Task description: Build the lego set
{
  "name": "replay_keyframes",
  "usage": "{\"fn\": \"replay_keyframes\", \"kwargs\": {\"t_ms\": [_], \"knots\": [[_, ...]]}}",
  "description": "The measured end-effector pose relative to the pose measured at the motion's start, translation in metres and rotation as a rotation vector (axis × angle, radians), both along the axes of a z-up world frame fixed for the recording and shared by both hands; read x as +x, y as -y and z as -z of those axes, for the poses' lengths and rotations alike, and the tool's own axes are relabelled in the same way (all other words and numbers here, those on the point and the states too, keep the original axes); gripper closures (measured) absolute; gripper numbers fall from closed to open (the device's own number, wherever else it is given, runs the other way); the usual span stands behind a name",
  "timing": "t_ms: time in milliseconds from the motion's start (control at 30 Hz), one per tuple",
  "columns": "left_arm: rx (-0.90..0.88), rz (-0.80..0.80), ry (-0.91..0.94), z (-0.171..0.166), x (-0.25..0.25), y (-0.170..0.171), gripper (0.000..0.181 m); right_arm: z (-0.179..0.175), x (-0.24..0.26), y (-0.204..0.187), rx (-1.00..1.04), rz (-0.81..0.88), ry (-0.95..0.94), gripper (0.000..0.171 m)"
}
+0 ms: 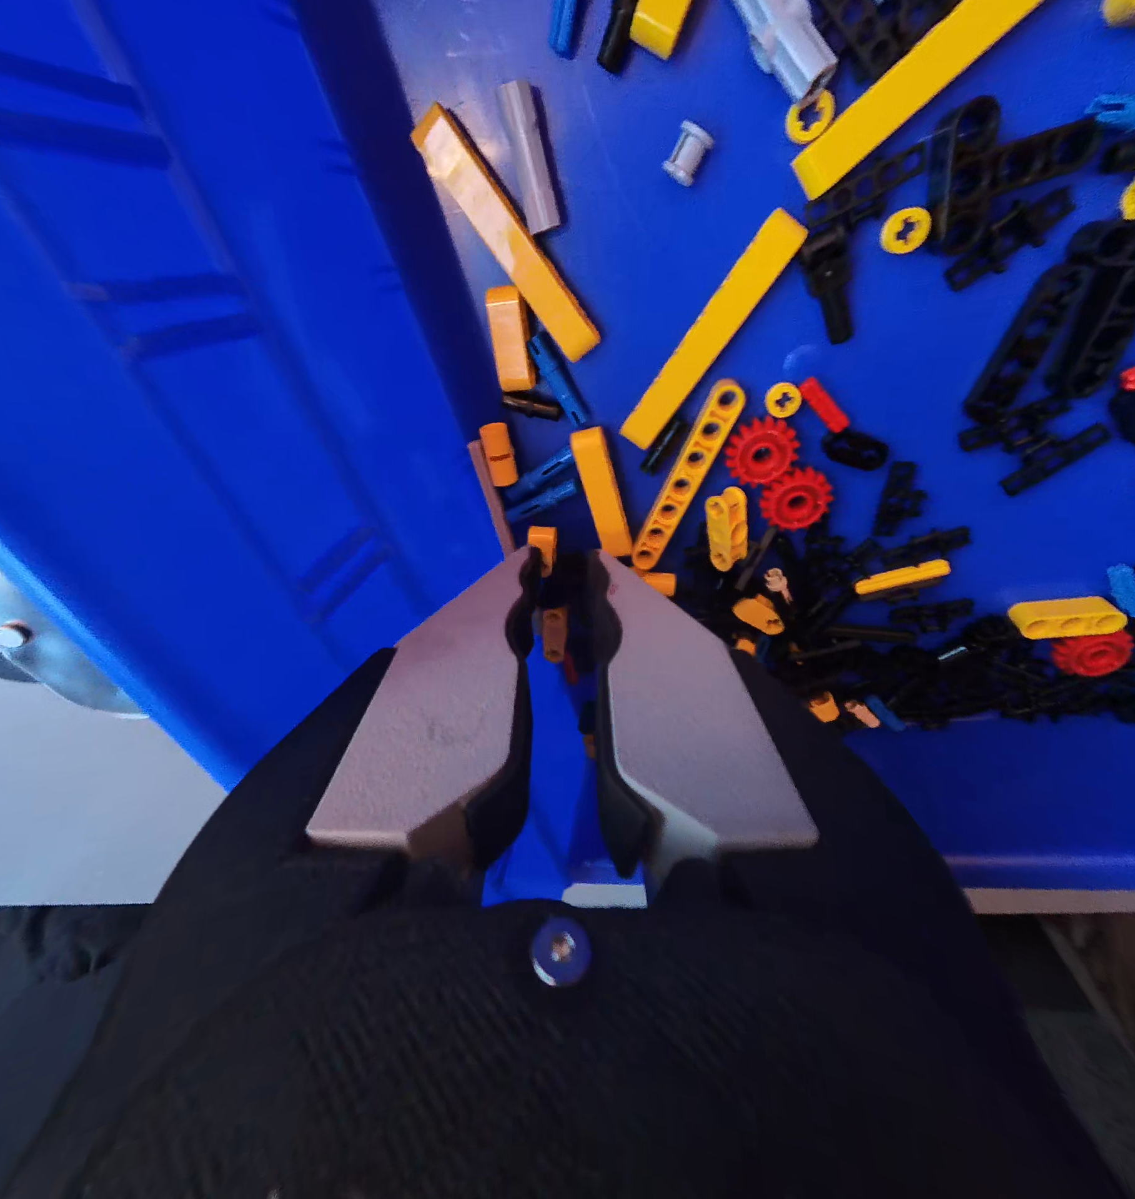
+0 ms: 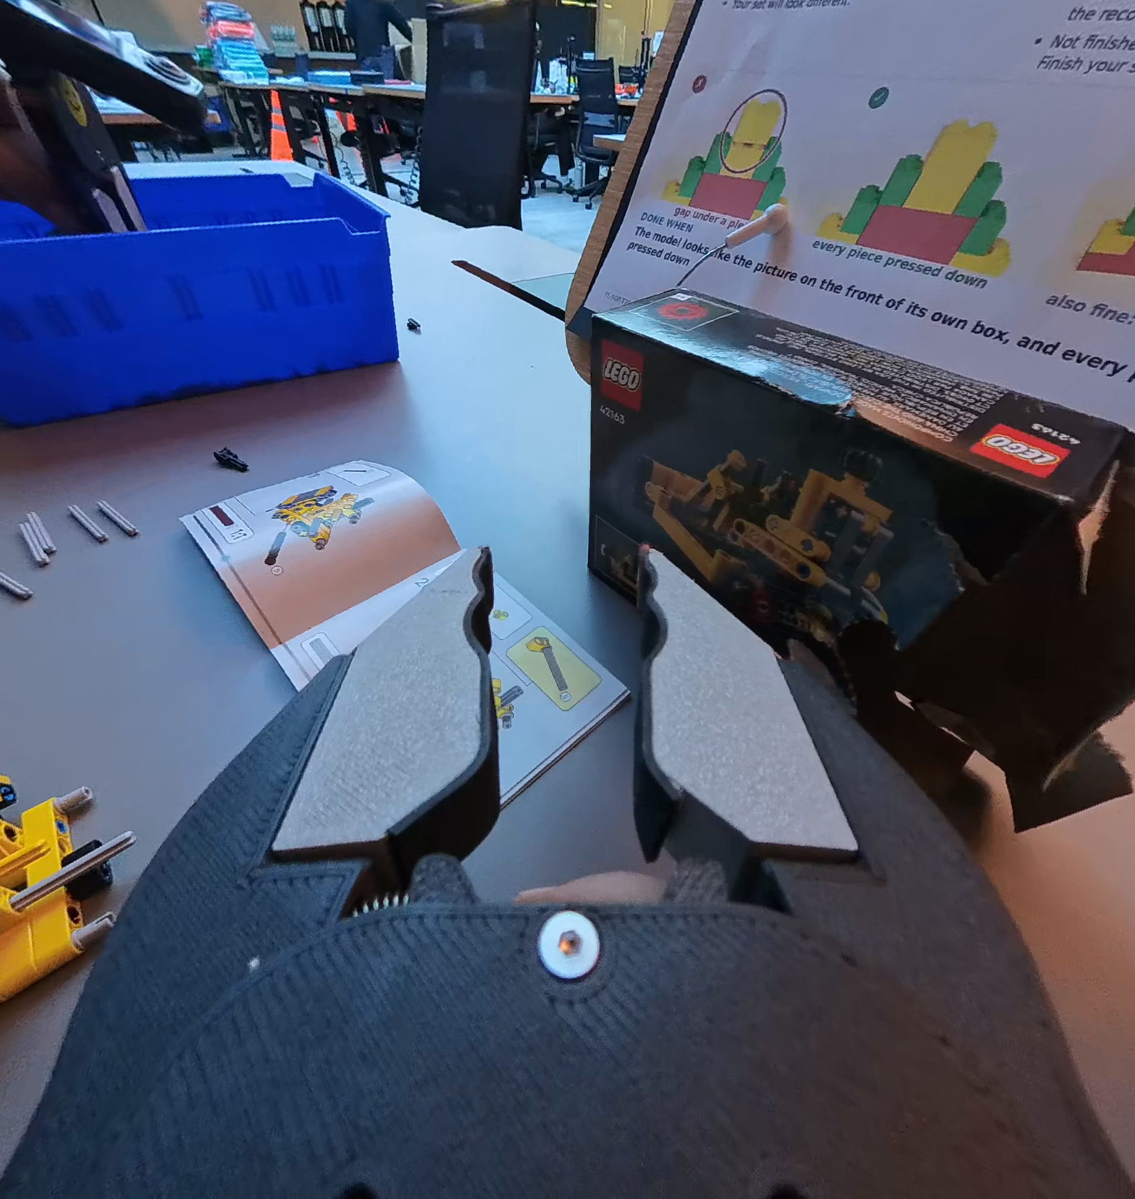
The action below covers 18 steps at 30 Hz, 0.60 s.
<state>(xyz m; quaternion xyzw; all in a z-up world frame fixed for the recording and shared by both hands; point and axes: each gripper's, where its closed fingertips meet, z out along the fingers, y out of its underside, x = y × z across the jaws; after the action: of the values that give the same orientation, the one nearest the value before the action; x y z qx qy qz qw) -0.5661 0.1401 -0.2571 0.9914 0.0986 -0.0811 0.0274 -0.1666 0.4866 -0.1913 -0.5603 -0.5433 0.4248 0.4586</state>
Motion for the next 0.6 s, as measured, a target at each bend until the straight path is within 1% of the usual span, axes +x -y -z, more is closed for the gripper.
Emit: {"fn": "replay_keyframes", "kwargs": {"t_ms": [33,133,300,433,600], "knots": [[0.003,0.007,0.005,-0.0001,0.0019,-0.0007,0.171,0.0002,-0.0001,0.0003,0.003,-0.001,0.002,0.129],[0.001,0.000,-0.008,-0.0005,-0.0014,-0.0005,0.177,0.0004,-0.0003,0.0005,0.006,0.000,0.003,0.130],[-0.020,0.014,-0.027,-0.0021,-0.0066,0.0013,0.176,-0.0001,0.0001,0.0001,0.000,0.001,-0.001,0.130],[-0.048,0.025,0.037,0.0064,-0.0005,0.0034,0.176,0.0002,-0.0002,0.0008,0.002,-0.003,0.002,0.130],[-0.060,0.052,0.026,0.0058,0.0013,0.0030,0.176,0.0000,-0.0003,0.0011,0.001,-0.004,0.002,0.131]]}}
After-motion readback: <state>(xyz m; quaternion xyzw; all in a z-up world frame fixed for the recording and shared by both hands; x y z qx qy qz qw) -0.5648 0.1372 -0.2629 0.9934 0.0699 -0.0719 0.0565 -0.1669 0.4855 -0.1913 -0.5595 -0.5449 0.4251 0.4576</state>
